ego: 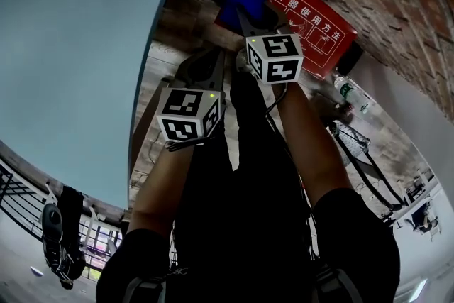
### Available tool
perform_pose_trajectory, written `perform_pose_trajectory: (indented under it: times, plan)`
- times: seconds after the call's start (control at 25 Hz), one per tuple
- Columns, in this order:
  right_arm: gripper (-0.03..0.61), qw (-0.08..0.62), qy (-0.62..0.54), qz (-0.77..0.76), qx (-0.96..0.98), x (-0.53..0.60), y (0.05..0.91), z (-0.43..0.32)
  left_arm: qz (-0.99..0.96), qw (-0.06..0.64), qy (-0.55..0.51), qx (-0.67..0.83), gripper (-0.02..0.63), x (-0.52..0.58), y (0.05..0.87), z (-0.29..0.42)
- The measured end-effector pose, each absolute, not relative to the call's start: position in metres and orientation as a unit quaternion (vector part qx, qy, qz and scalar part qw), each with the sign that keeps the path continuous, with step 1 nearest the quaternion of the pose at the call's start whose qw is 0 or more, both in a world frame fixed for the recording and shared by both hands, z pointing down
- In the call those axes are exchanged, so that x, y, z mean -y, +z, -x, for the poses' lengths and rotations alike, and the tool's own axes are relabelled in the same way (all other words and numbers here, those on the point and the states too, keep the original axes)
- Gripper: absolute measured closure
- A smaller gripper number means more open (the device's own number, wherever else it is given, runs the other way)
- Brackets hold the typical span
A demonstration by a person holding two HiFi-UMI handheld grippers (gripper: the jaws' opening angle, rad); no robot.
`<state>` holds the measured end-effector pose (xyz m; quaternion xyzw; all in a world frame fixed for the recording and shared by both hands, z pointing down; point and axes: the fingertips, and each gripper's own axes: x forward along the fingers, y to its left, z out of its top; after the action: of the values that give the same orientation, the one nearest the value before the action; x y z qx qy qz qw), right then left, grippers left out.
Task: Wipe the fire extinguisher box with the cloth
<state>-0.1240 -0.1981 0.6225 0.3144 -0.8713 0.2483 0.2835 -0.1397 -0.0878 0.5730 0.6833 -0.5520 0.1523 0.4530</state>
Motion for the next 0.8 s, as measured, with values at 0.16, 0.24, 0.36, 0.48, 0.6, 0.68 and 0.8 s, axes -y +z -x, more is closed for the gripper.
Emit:
perform_pose_trajectory:
  times: [0.16,0.24,0.36,0.48,0.6,0.68,0.8]
  plan:
    - [0.453,0.299,0.250,-0.338,0.856,0.197,0.624,0.096,-0.689,0.454,0.150,0.545,0.606,0.094,0.573,0.136]
    - [0.453,0.302,0.259,-0.356,0.845,0.197,0.623,0.077,-0.695,0.453,0.151,0.538,0.606,0.097,0.573,0.131]
    - [0.453,0.307,0.273,-0.383,0.827,0.193,0.626,0.036,-0.705,0.447,0.153,0.529,0.606,0.101,0.573,0.122]
    - [0.453,0.324,0.273,-0.415,0.805,0.187,0.630,-0.016,-0.714,0.448,0.159,0.514,0.606,0.104,0.572,0.112]
    - [0.453,0.326,0.283,-0.452,0.780,0.185,0.633,-0.066,-0.725,0.444,0.162,0.501,0.606,0.108,0.571,0.102]
    - [0.453,0.325,0.290,-0.470,0.768,0.183,0.633,-0.091,-0.733,0.438,0.163,0.494,0.606,0.110,0.571,0.094]
    - [0.453,0.325,0.289,-0.494,0.753,0.180,0.632,-0.117,-0.742,0.436,0.171,0.479,0.606,0.112,0.571,0.087]
